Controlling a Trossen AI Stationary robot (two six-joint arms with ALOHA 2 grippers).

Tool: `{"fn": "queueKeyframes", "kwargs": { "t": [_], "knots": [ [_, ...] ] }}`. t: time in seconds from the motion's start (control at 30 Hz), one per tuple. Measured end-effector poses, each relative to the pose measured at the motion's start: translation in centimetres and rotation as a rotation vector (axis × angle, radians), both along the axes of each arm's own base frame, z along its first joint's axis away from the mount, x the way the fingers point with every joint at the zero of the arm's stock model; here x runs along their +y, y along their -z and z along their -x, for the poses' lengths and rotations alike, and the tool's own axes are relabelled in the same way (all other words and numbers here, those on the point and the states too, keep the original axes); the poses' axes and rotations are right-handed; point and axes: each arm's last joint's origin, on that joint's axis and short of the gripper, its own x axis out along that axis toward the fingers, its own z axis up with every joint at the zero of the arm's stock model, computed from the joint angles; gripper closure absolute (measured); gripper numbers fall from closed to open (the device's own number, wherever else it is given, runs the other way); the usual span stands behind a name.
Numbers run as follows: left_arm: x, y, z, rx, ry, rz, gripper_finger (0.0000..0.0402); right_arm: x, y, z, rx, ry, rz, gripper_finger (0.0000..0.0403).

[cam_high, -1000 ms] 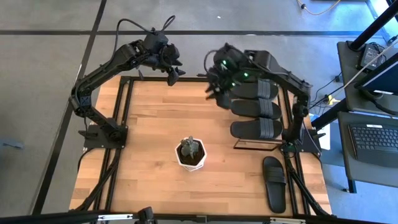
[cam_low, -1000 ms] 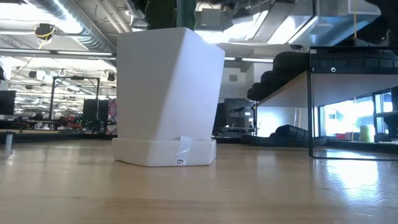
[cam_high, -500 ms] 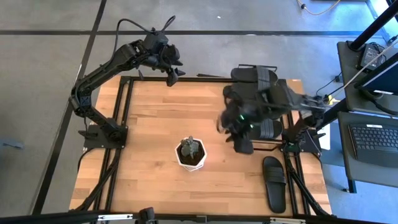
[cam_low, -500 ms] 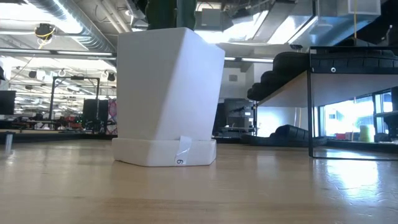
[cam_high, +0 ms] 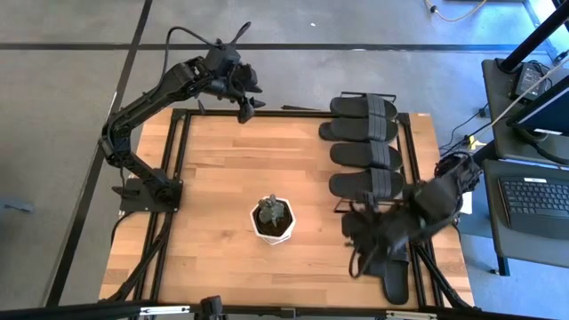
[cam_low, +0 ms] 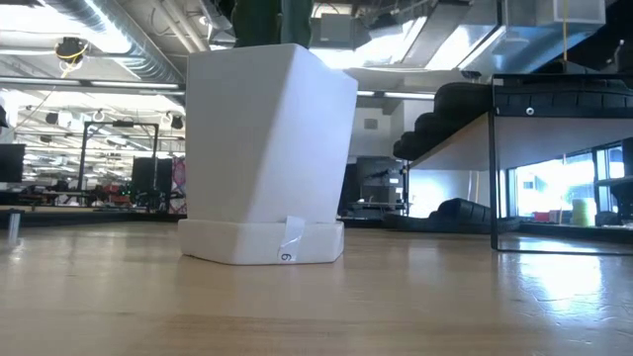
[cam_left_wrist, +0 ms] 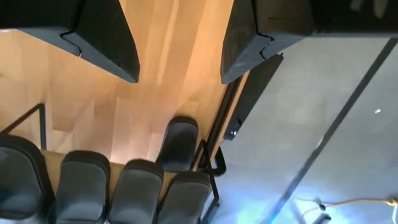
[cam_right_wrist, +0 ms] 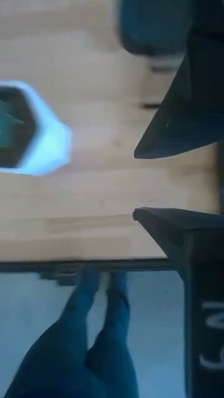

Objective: Pick and place slides into the shelf
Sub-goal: Put the black slide under the shelf

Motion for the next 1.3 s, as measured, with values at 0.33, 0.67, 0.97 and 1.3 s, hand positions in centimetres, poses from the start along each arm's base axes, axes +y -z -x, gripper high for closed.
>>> {"fn": "queueKeyframes", "kwargs": {
  "t": [0.33, 0.67, 0.97, 1.3],
  "knots": [
    [0.1, -0.3, -0.2, -0.031, 0.0, -0.024, 0.0184, 6.0, 9.4, 4.2, 0.527, 0.146, -0.047, 0.0263],
    [0.1, -0.3, -0.2, -0.031, -0.002, -0.021, 0.0184, 8.3, 15.9, 10.0, 0.568, 0.311, 0.219, 0.0263],
    [0.1, -0.3, -0.2, -0.04, -0.021, 0.004, 0.0184, 7.5, 22.0, 11.2, 0.58, 0.304, 0.307, 0.0263],
    [0.1, -0.3, -0.2, -0.047, -0.037, 0.024, 0.0184, 6.8, 25.4, 12.0, 0.578, 0.287, 0.31, 0.0263]
  ]
}}
